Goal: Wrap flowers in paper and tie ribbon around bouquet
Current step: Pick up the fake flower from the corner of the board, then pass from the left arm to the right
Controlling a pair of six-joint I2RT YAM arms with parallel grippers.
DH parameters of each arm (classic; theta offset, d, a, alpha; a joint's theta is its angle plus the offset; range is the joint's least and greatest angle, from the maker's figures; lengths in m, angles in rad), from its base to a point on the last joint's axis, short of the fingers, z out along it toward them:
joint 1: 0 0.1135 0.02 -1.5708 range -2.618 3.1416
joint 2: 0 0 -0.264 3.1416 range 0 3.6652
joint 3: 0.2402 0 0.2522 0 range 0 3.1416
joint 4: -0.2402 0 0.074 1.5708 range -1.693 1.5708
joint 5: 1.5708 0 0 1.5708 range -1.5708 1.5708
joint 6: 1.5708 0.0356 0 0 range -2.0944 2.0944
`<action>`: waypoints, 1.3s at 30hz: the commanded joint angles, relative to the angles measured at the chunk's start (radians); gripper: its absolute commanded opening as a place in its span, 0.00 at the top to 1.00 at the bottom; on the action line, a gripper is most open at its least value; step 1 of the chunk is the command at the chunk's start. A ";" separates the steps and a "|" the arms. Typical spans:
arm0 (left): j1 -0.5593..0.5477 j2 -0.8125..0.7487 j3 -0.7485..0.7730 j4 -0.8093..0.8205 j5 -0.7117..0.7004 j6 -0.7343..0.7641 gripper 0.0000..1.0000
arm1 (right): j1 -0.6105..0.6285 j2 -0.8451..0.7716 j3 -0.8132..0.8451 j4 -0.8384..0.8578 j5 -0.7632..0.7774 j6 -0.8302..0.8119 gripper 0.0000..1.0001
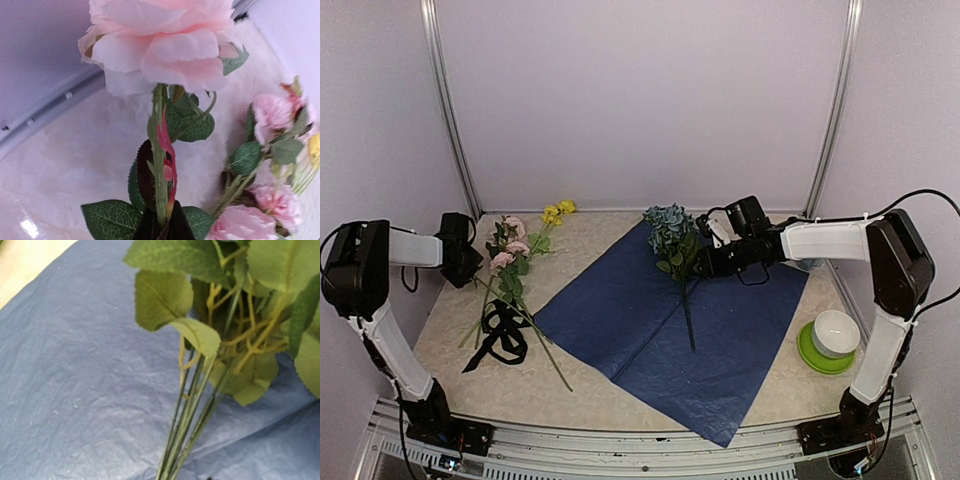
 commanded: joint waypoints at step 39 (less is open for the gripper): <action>-1.038 -0.285 0.012 1.116 0.251 0.504 1.00 | 0.311 -0.190 0.052 0.442 -0.479 -0.143 0.62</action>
